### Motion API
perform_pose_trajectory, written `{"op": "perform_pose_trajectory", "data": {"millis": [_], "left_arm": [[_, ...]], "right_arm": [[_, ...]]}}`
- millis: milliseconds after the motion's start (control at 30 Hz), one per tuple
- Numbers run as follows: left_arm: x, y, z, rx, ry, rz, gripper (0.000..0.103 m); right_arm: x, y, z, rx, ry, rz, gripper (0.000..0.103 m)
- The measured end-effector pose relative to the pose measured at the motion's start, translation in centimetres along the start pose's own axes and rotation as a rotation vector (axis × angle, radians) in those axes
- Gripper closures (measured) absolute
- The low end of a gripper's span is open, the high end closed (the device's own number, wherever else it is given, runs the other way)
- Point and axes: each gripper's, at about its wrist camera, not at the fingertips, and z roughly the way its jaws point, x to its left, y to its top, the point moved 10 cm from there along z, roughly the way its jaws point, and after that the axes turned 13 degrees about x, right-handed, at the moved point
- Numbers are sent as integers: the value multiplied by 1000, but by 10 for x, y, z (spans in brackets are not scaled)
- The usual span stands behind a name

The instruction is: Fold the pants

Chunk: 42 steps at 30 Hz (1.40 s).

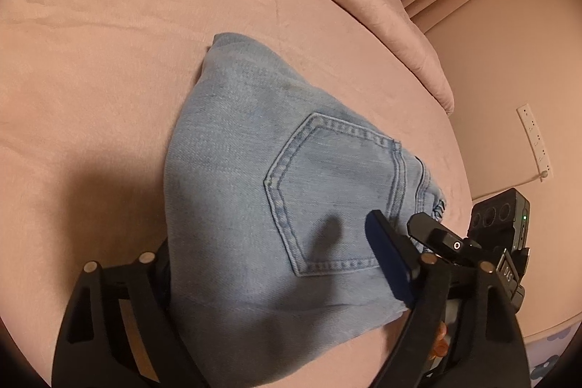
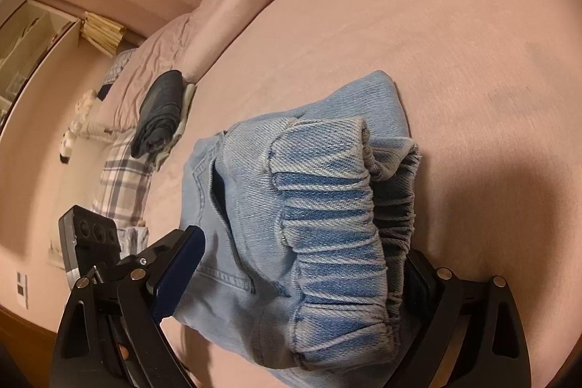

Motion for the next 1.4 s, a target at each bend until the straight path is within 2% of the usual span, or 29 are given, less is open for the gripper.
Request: {"op": "perform_pose_trajectory", "data": {"millis": [167, 367, 500, 633, 867, 1233, 1300, 1400], "left_arm": [[-1, -1, -6, -31, 20, 7, 36], [-6, -1, -14, -63, 29, 50, 47], [-12, -1, -20, -87, 45, 87, 48], [-15, 1, -26, -114, 58, 102, 48], [-16, -1, -38, -148, 61, 118, 48], [-7, 4, -50, -181, 50, 89, 48], [-5, 7, -50, -180, 53, 84, 48], [-3, 14, -49, -178, 55, 78, 48]], "right_arm": [[11, -2, -4, -23, 11, -16, 7], [28, 0, -15, -60, 62, -59, 7], [38, 0, -22, -82, 83, -84, 7], [51, 1, -25, -98, 60, -127, 7], [64, 8, -27, -109, 71, -161, 7], [81, 37, -21, -112, 72, -208, 7], [82, 30, -22, -115, 70, -205, 7], [86, 40, -17, -105, 72, -207, 7]]}}
